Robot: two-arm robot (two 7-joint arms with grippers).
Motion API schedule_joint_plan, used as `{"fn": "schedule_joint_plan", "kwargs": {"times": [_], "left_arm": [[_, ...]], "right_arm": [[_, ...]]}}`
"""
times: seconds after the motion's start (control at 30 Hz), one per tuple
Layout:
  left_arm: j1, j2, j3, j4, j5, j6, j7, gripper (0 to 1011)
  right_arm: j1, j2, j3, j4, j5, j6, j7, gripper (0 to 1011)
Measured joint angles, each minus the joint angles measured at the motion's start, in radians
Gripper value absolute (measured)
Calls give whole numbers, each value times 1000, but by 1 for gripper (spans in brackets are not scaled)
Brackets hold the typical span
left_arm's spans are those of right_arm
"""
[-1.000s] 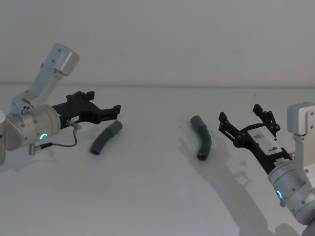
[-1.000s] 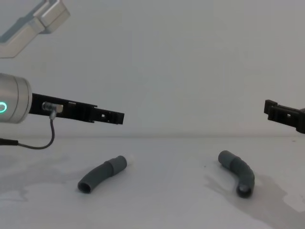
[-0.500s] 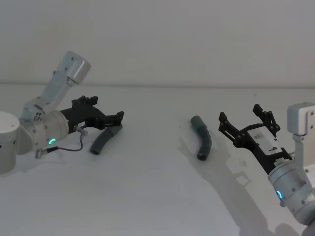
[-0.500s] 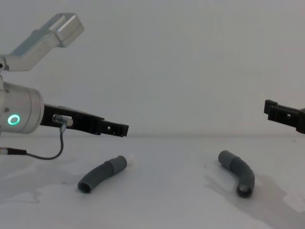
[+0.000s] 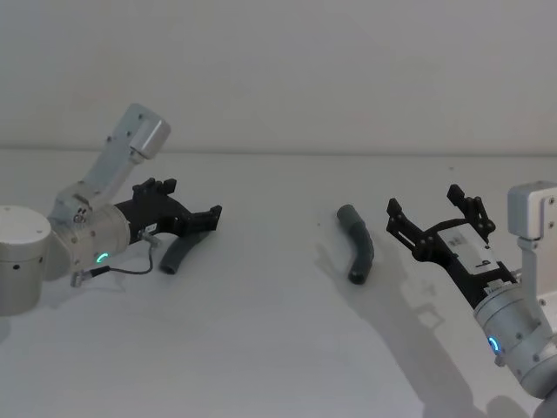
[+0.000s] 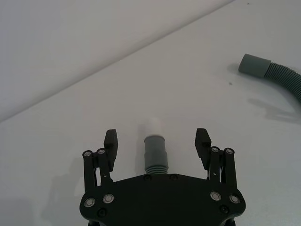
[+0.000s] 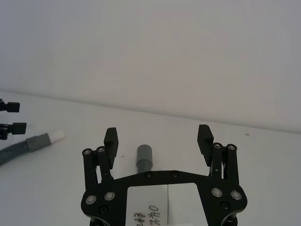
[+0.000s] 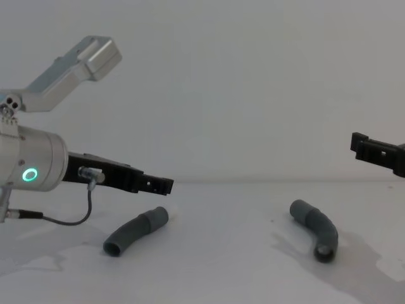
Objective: Use both hands to pick up one end of the pipe from the table, align the ends, and insert them.
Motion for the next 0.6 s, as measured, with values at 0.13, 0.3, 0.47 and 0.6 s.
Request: {"fn": "schedule_joint_plan", "kwargs": {"times": [0.13,0.3,0.47,0.6], "left_arm": [[2,-8,-2,9,0,4,2,1001],[8,-15,-11,19,-2,16,6,1001],[14,-18,-16,27,-5,25,6,1001],[15,-19,-18,34,-6,31,1,1001]], "right_arm": [[0,0,0,0,0,0,0,1001],[0,0,0,0,0,0,0,1001],[0,0,0,0,0,0,0,1001],[0,0,0,0,0,0,0,1001]]}}
